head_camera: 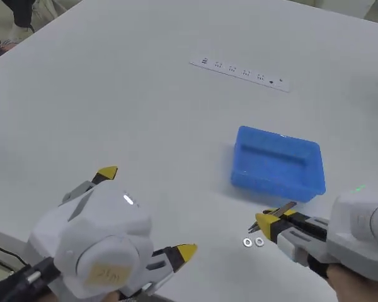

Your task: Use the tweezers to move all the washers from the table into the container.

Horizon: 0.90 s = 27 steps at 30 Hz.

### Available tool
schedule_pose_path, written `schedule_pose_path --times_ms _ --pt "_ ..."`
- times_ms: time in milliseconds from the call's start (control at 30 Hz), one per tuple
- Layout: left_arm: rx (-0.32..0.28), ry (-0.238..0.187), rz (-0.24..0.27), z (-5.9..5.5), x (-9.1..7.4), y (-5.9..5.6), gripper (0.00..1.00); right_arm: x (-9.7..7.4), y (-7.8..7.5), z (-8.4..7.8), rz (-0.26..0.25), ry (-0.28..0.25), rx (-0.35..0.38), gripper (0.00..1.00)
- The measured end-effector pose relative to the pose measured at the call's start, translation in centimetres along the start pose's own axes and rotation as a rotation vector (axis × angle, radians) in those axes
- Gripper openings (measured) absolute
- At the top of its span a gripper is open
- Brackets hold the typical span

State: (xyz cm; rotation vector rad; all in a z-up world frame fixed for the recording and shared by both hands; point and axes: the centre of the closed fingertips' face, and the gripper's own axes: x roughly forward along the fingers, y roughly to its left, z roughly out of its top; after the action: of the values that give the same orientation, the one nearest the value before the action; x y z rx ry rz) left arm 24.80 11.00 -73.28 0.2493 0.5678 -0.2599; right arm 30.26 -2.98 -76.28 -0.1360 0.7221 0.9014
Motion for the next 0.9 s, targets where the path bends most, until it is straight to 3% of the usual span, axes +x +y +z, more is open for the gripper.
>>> schedule_pose_path --times_ms 100,267,600,900 --pt "0.001 0.002 0.0 -0.1 0.0 0.0 0.99 0.3 -0.1 -0.6 -0.016 0.025 -0.042 0.05" --pt "-0.001 0.003 0.003 -0.1 0.1 0.1 0.99 0.6 0.1 -1.2 -0.011 0.038 -0.033 0.05" --pt "0.005 0.008 0.0 -0.3 0.3 0.0 0.99 0.8 0.0 -1.5 -0.025 0.037 -0.039 0.05" --pt "0.008 0.013 0.001 -0.4 0.2 0.0 0.99 1.0 0.4 -1.3 -0.04 0.042 -0.112 0.05"
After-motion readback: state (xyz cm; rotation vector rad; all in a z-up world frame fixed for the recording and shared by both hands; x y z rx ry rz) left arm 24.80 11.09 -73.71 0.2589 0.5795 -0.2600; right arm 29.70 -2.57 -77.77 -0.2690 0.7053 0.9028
